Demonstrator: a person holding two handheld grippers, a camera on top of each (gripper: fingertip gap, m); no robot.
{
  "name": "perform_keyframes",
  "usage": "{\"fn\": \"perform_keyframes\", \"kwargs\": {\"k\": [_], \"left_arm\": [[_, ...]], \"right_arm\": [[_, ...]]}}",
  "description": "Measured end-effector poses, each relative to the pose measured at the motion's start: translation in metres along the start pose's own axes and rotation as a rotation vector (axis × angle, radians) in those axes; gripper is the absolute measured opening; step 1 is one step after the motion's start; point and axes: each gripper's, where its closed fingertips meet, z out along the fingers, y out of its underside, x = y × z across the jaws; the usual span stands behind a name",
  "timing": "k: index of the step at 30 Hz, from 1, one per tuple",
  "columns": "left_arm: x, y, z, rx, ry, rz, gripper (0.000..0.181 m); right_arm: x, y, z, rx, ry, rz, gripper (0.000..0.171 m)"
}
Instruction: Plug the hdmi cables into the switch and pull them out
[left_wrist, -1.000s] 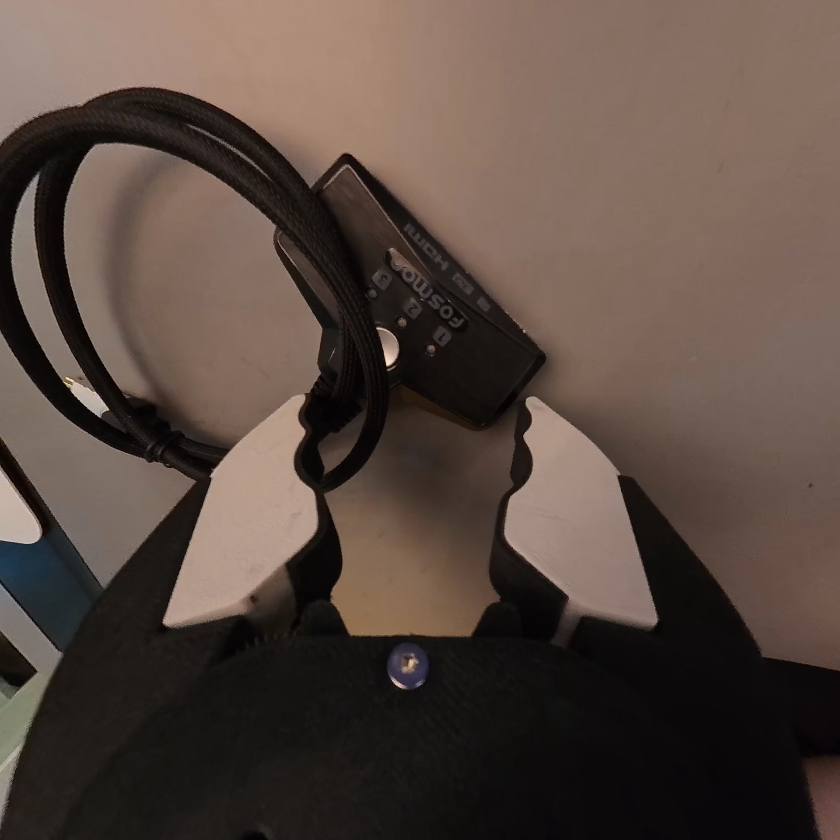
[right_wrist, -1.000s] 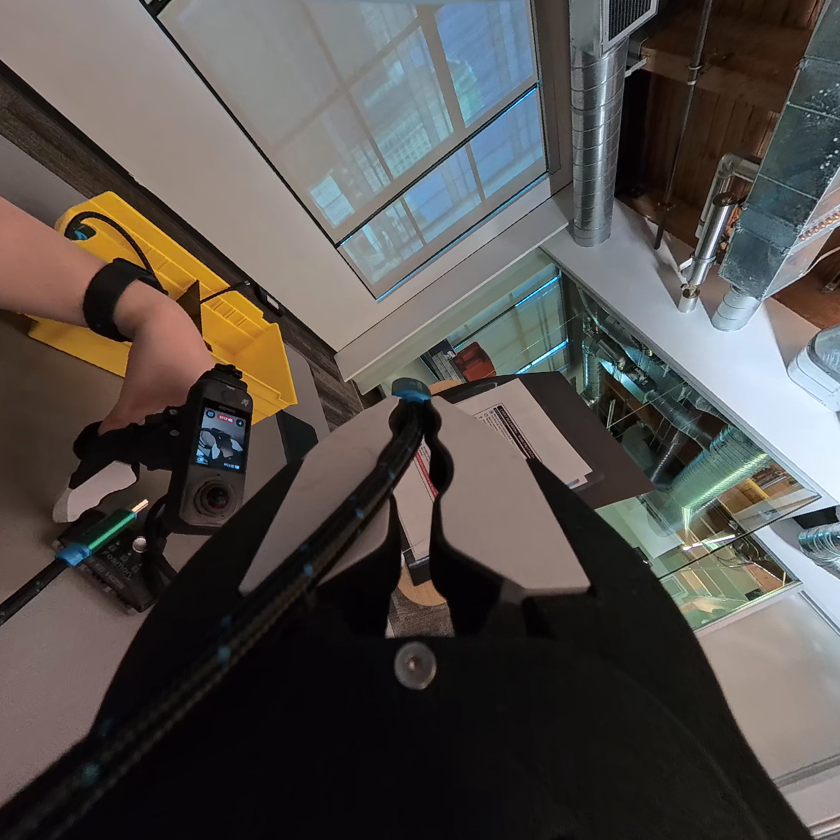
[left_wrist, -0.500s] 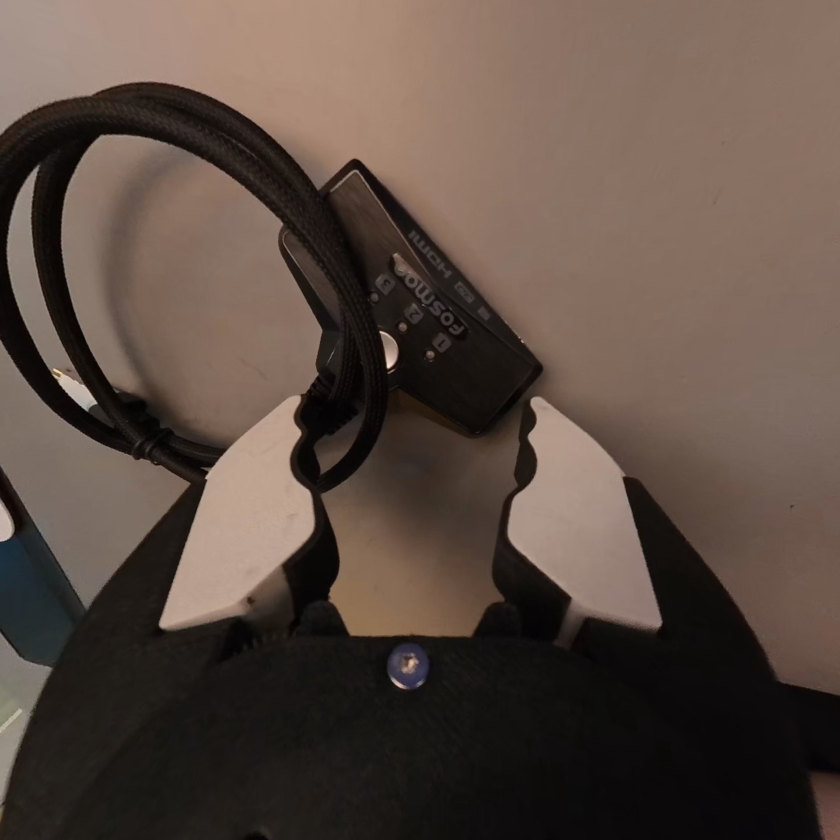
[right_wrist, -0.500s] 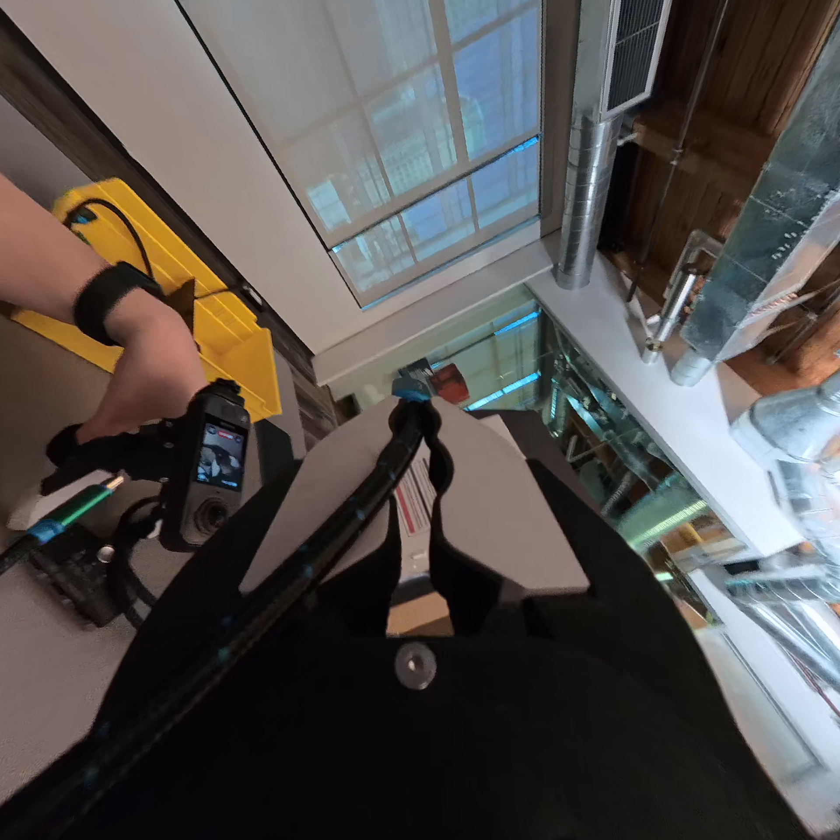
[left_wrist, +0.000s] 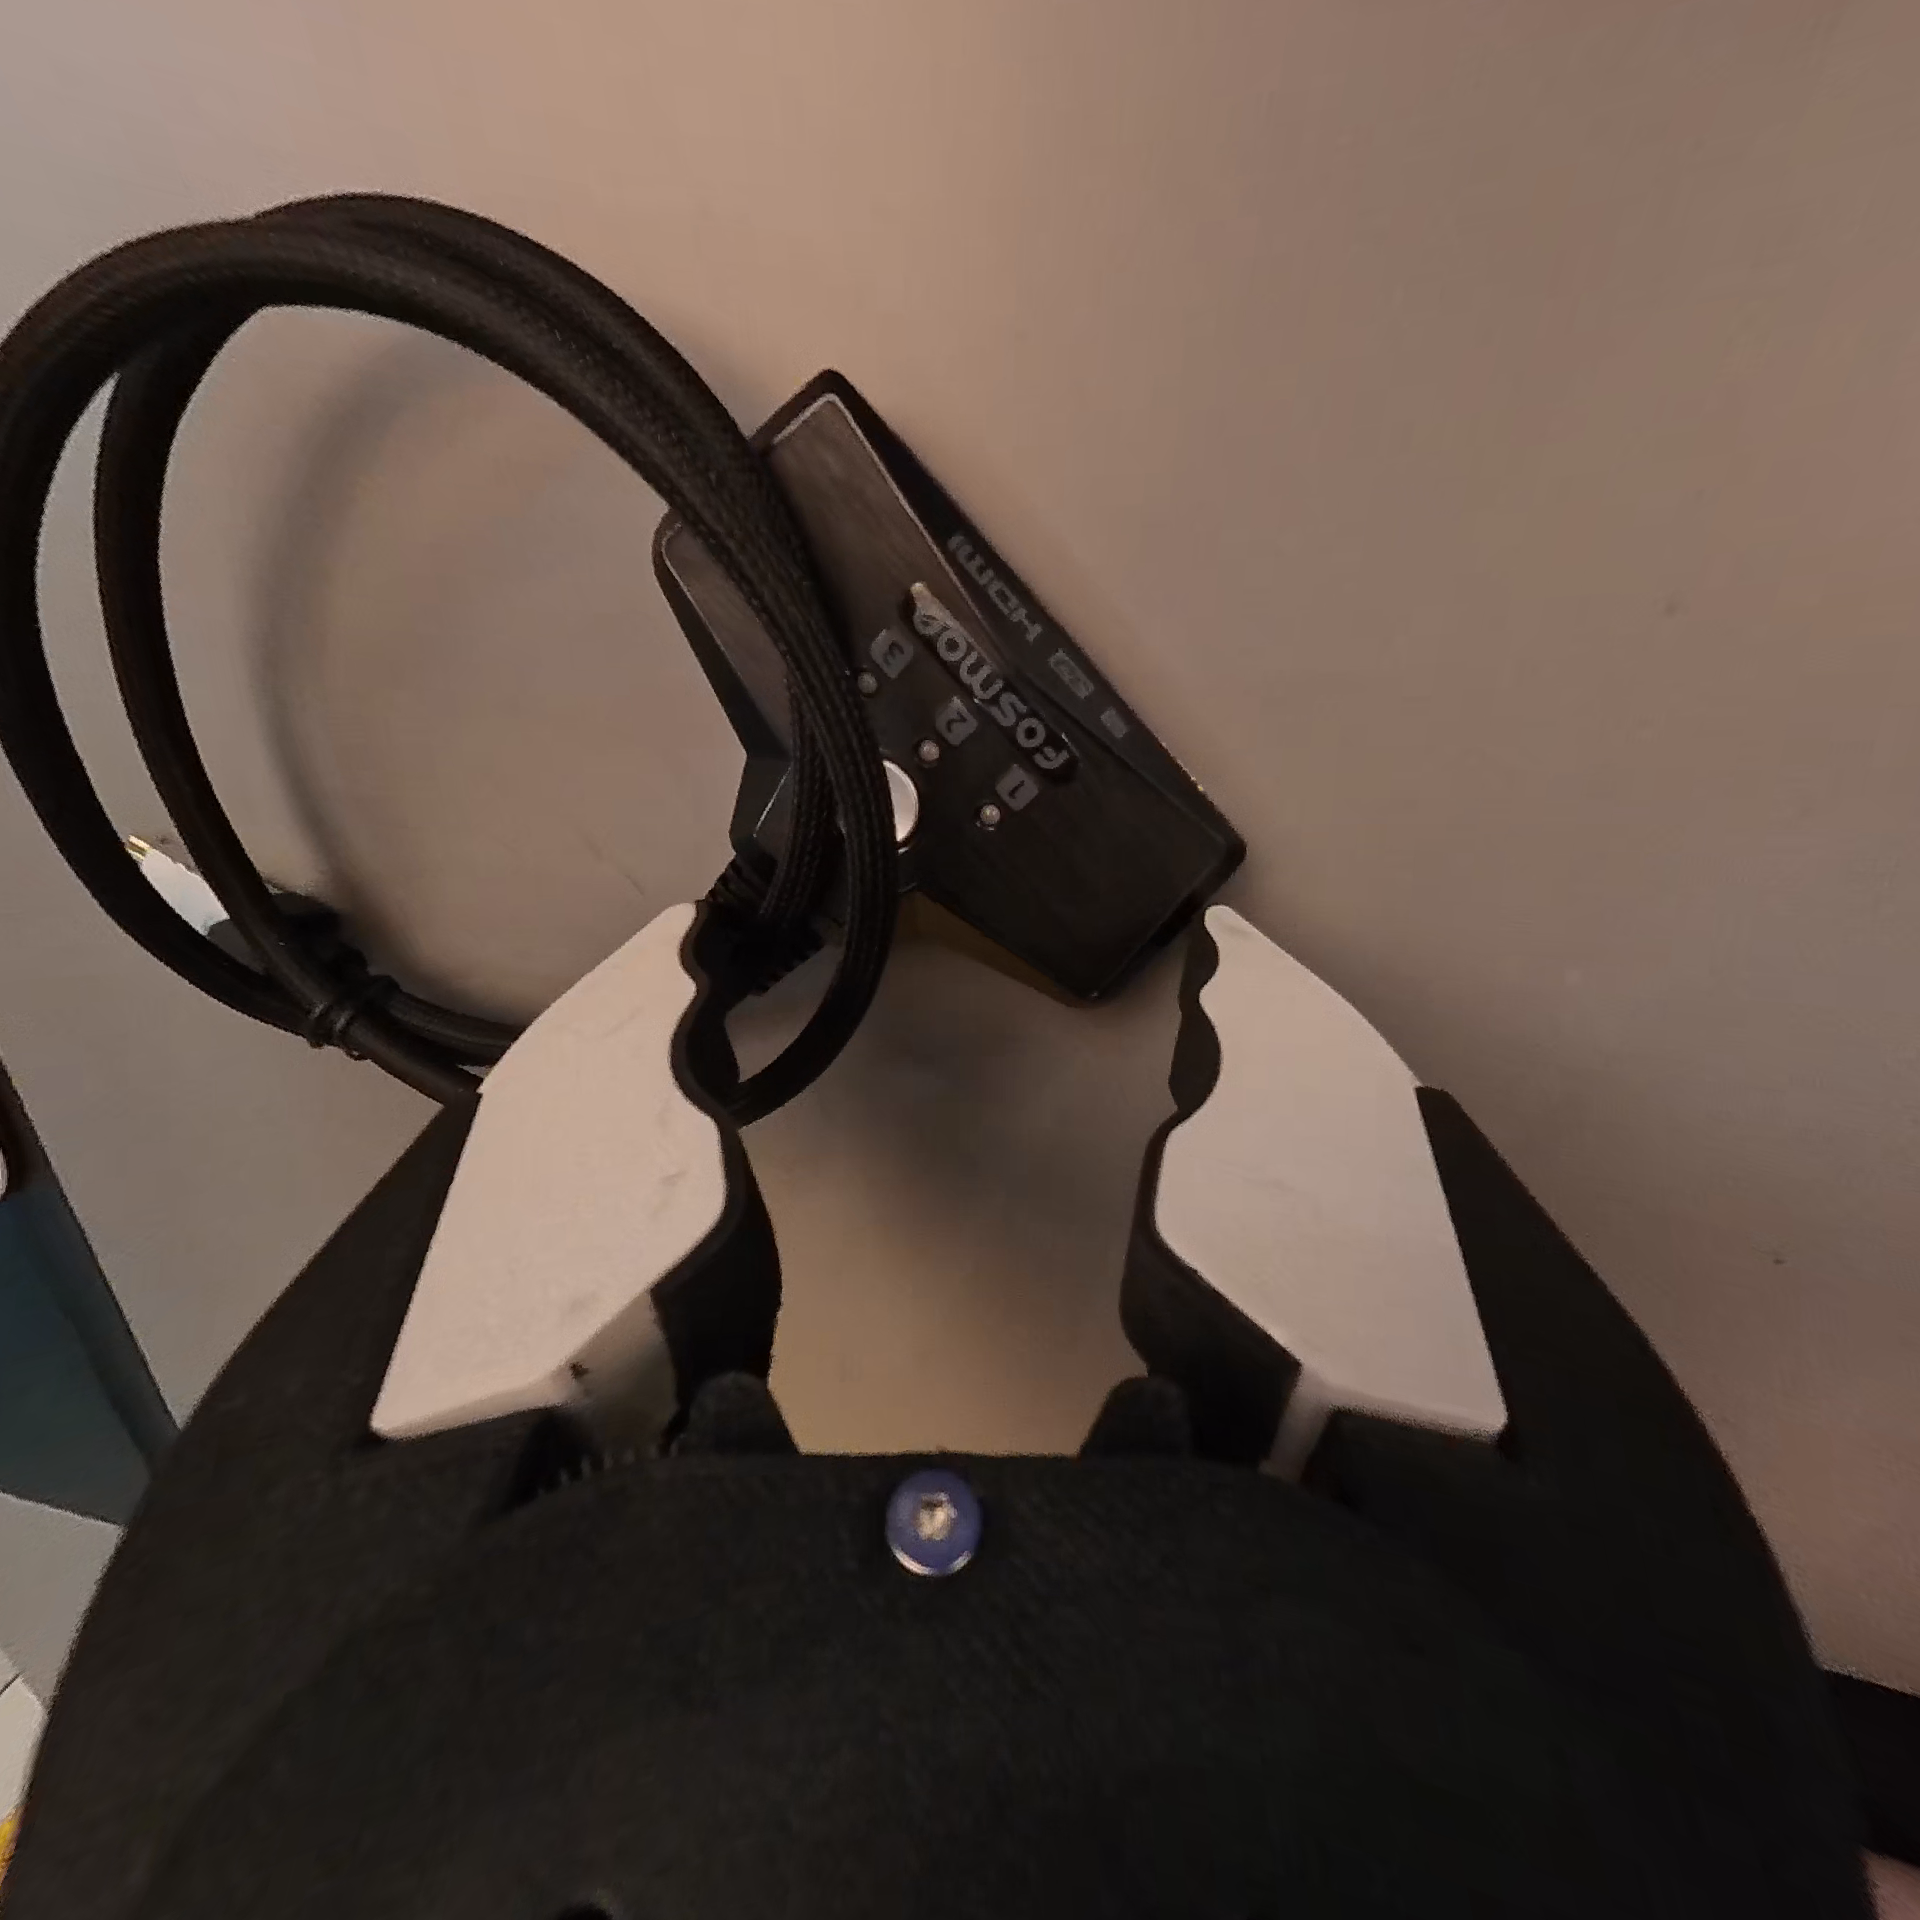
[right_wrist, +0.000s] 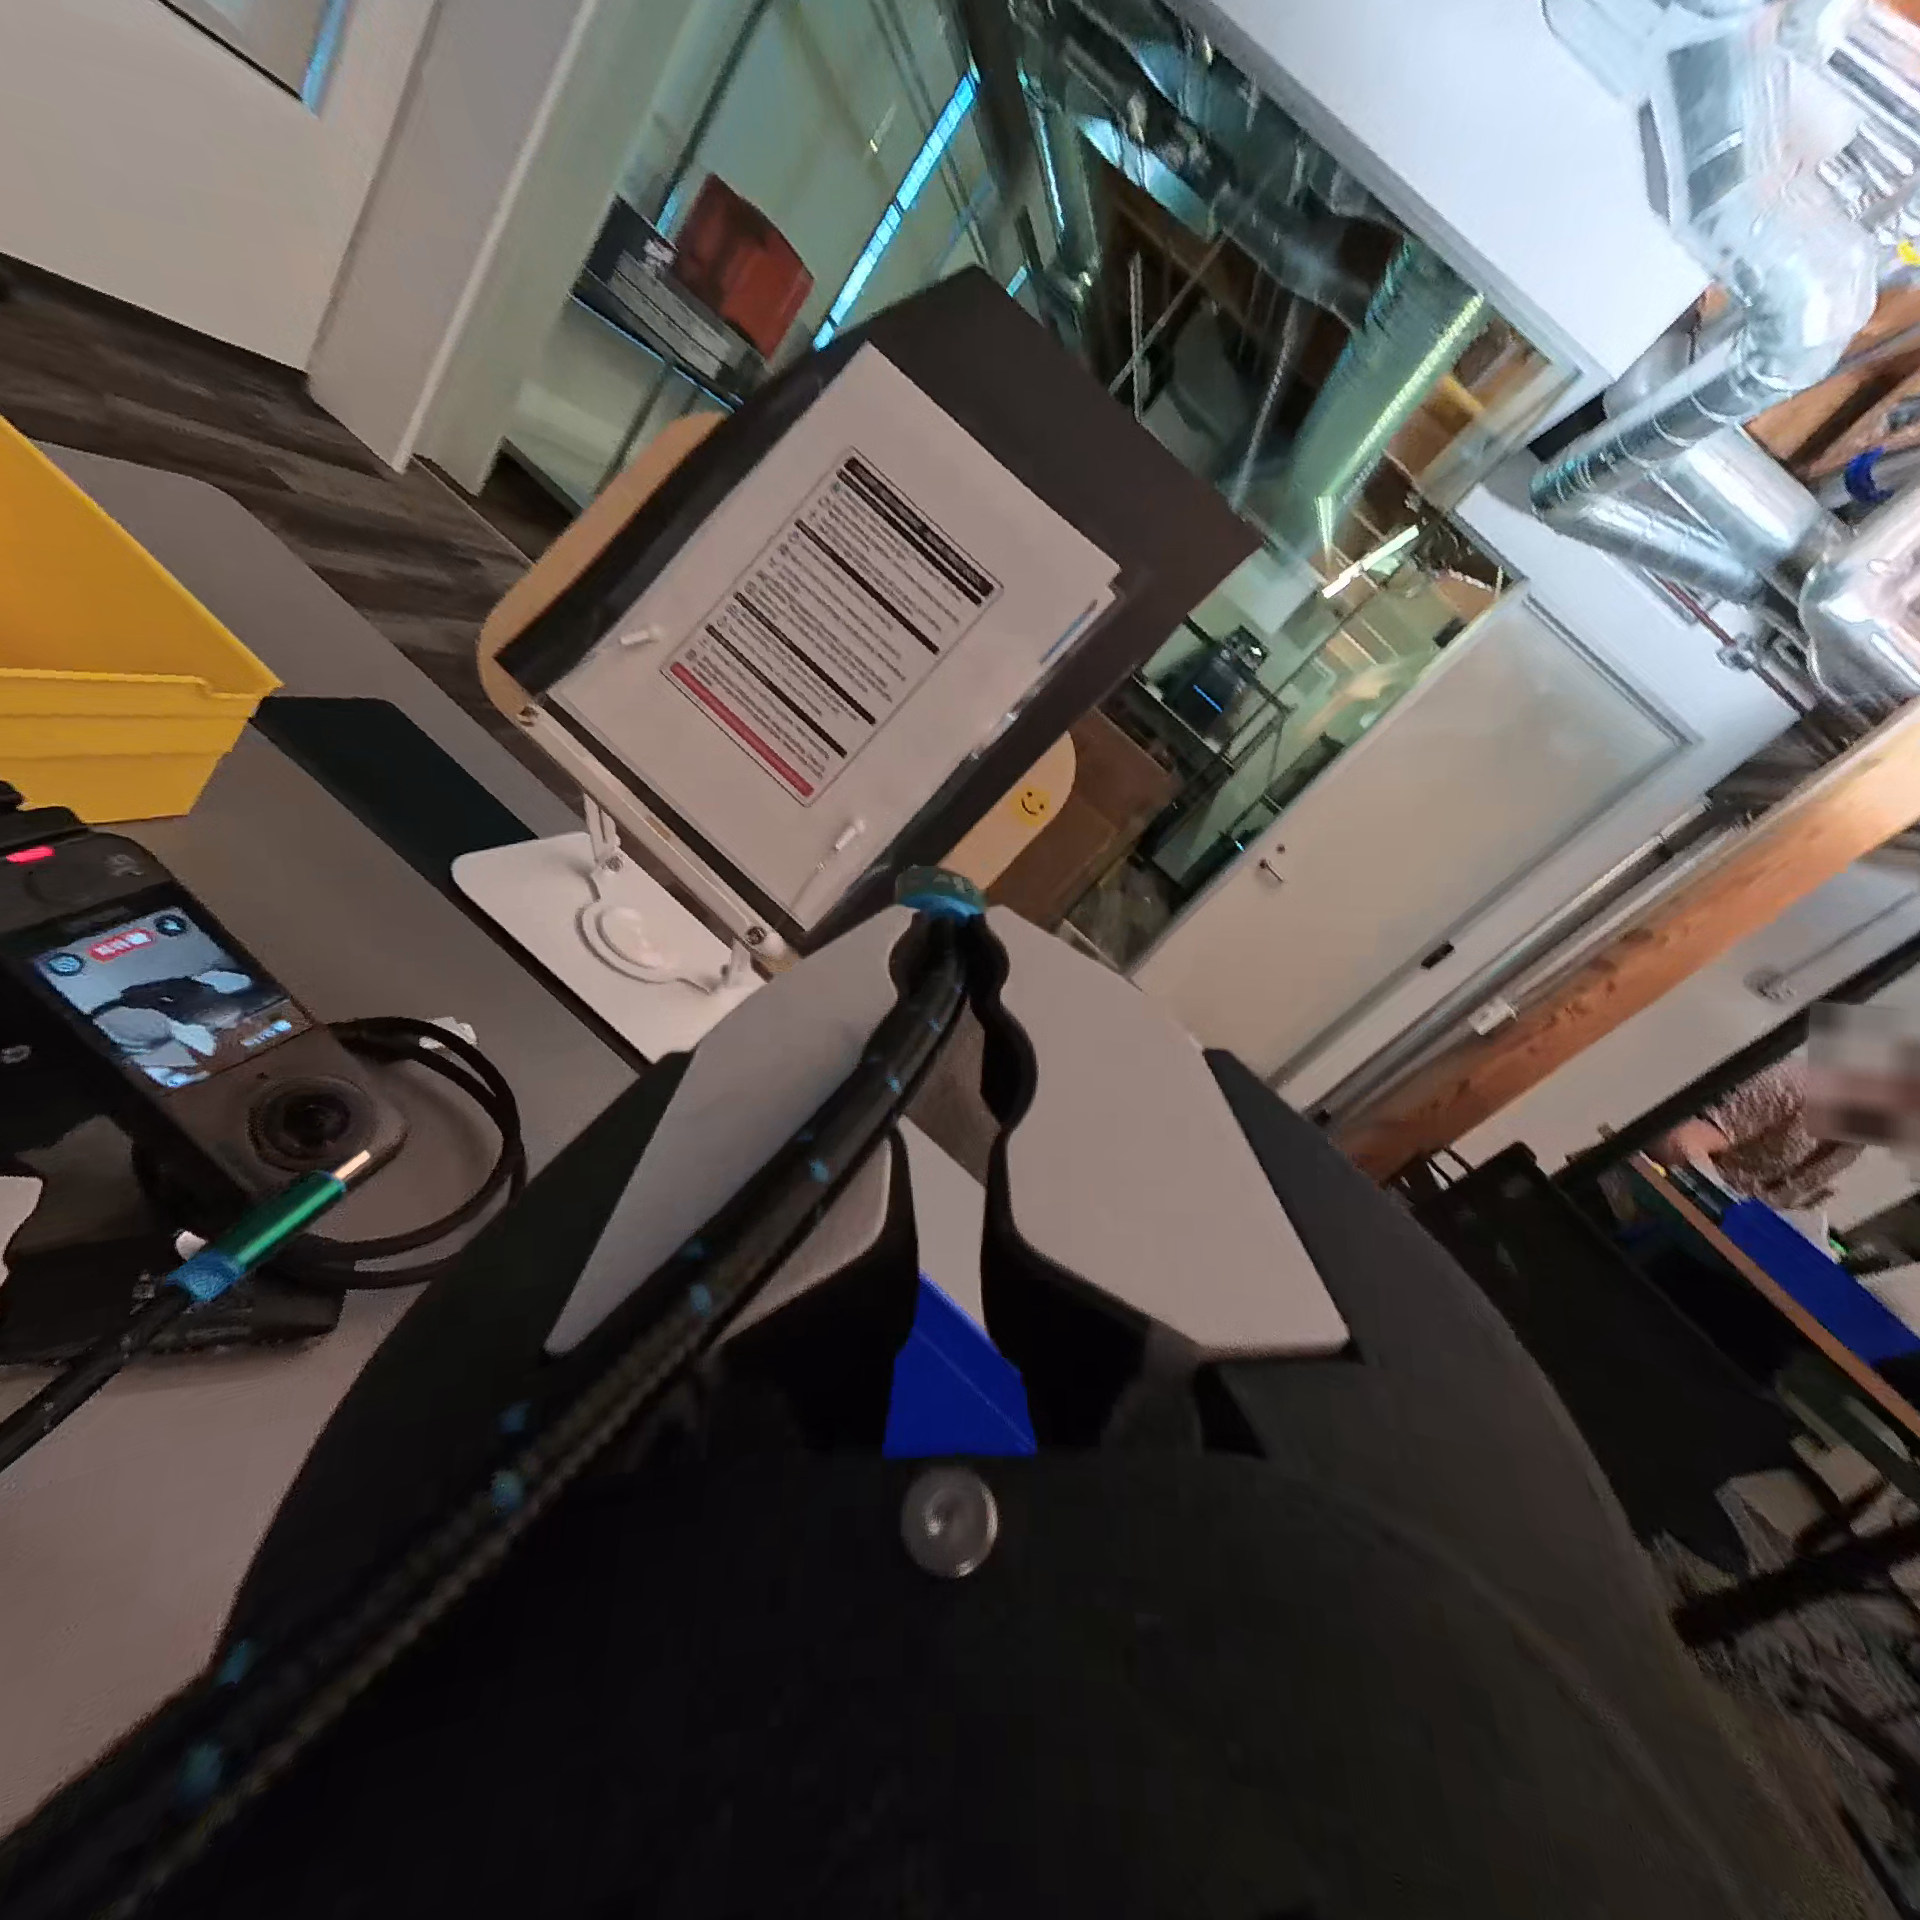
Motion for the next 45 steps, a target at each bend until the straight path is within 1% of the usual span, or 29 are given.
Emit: {"fn": "perform_keyframes", "kwargs": {"k": [3,7,10,11,12,13,21,22,23,25,28,29,30,31,32,34,37,40,41,43,45], "left_arm": [[-0.002,-0.004,0.001,0.033,-0.004,-0.006,0.082],[-0.001,-0.006,0.001,0.07,-0.001,-0.004,0.083],[0.0,-0.01,0.002,0.098,0.012,-0.016,0.092],[0.0,-0.011,0.003,0.101,0.011,-0.019,0.092],[-0.002,-0.012,0.002,0.102,0.001,-0.025,0.09],[-0.006,-0.014,0.002,0.105,-0.02,-0.039,0.078],[-0.01,-0.02,0.003,0.096,-0.028,-0.003,0.074],[-0.013,-0.022,0.002,0.105,-0.044,0.003,0.063],[-0.017,-0.023,0.002,0.114,-0.072,0.003,0.056],[-0.02,-0.024,0.003,0.113,-0.093,0.0,0.055],[-0.02,-0.027,0.001,0.12,-0.078,-0.019,0.052],[-0.02,-0.029,-0.002,0.138,-0.069,-0.018,0.034],[-0.022,-0.033,-0.006,0.182,-0.078,-0.02,0.011],[-0.025,-0.04,-0.011,0.246,-0.086,-0.034,0.01],[-0.026,-0.042,-0.013,0.273,-0.072,-0.054,0.009],[-0.023,-0.034,-0.011,0.226,-0.039,-0.062,0.01],[-0.027,-0.032,-0.015,0.225,-0.06,-0.075,0.01],[-0.024,-0.029,-0.028,0.219,-0.013,-0.151,0.01],[-0.02,-0.027,-0.033,0.206,0.028,-0.183,0.01],[-0.01,-0.031,-0.045,0.24,0.111,-0.248,0.009],[0.009,-0.036,-0.051,0.263,0.256,-0.278,0.009]], "right_arm": [[0.006,0.006,0.0,-0.037,0.03,0.015,0.007],[0.008,0.009,0.0,-0.049,0.029,0.02,0.007],[0.007,0.011,0.001,-0.056,0.022,0.017,0.007],[0.006,0.011,0.001,-0.057,0.017,0.017,0.007],[0.006,0.012,0.002,-0.059,0.011,0.018,0.007],[0.006,0.013,0.002,-0.062,0.006,0.02,0.007],[0.017,0.021,-0.001,-0.064,-0.001,0.056,0.007],[0.019,0.022,0.0,-0.067,0.0,0.055,0.006],[0.02,0.024,0.001,-0.07,0.002,0.053,0.007],[0.023,0.029,0.002,-0.082,0.004,0.049,0.007],[0.026,0.036,0.004,-0.096,0.0,0.048,0.007],[0.027,0.038,0.004,-0.098,0.0,0.052,0.007],[0.028,0.039,0.004,-0.1,-0.002,0.056,0.007],[0.029,0.041,0.004,-0.101,-0.005,0.057,0.007],[0.029,0.042,0.004,-0.103,-0.006,0.057,0.007],[0.03,0.044,0.004,-0.107,-0.008,0.058,0.007],[0.031,0.044,0.004,-0.105,-0.013,0.055,0.007],[0.031,0.045,0.003,-0.108,-0.018,0.05,0.007],[0.031,0.045,0.003,-0.108,-0.018,0.048,0.007],[0.031,0.045,0.002,-0.108,-0.023,0.052,0.007],[0.03,0.045,0.003,-0.107,-0.031,0.052,0.007]]}}
